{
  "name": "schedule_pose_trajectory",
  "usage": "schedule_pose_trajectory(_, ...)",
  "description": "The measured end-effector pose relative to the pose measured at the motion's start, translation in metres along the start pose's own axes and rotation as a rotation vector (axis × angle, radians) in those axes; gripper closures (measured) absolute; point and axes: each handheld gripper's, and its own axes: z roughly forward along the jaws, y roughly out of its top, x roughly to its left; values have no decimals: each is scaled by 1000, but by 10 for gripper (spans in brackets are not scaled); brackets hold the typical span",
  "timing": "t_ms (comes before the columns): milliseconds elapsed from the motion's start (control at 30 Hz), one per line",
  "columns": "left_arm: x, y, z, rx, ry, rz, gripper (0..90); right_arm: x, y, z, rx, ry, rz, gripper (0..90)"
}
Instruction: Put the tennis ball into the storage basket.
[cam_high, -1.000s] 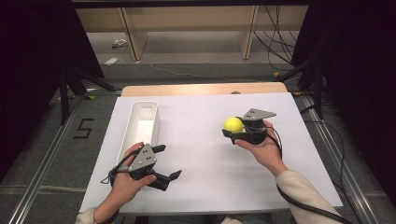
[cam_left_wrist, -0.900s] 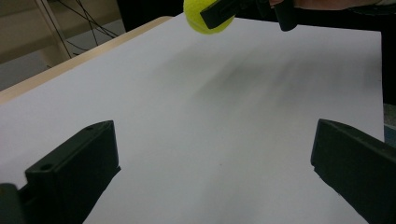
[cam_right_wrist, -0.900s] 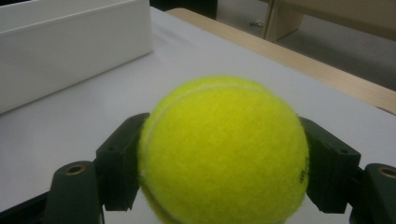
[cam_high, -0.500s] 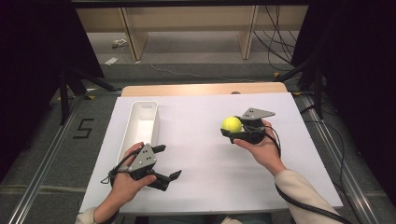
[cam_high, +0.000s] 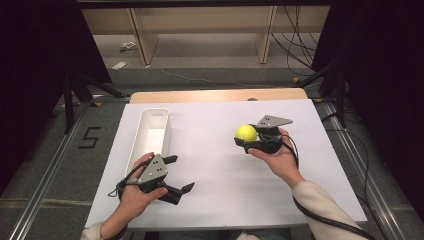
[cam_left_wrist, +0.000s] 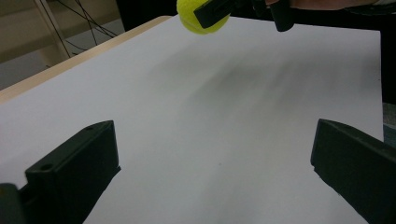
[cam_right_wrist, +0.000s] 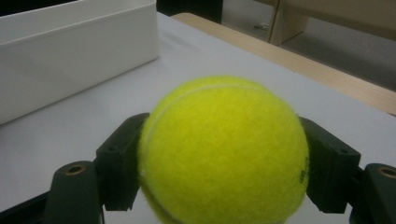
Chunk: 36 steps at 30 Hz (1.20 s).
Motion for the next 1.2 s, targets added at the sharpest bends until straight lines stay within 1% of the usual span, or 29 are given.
schedule_pose_trajectory(267, 0, 0, 0, 0, 0, 1, 4, 2, 2, 3, -7, 12, 9, 265)
schedule_pose_trajectory(333, -1, 0, 0, 0, -1, -1, 4, 3, 3, 3, -15, 17, 20, 265)
schedule_pose_trajectory(567, -1, 0, 0, 2, 0, 1, 4, 4, 5, 4, -23, 23, 24, 265)
schedule_pose_trajectory(700, 0, 0, 0, 4, 1, 1, 4, 4, 5, 6, -22, 29, 23, 265)
schedule_pose_trajectory(967, -1, 0, 0, 3, 3, 1, 4, 7, 7, 7, -26, 27, 23, 265)
schedule_pose_trajectory(1200, 0, 0, 0, 3, 5, 1, 5, 10, 9, 8, -34, 28, 10, 265)
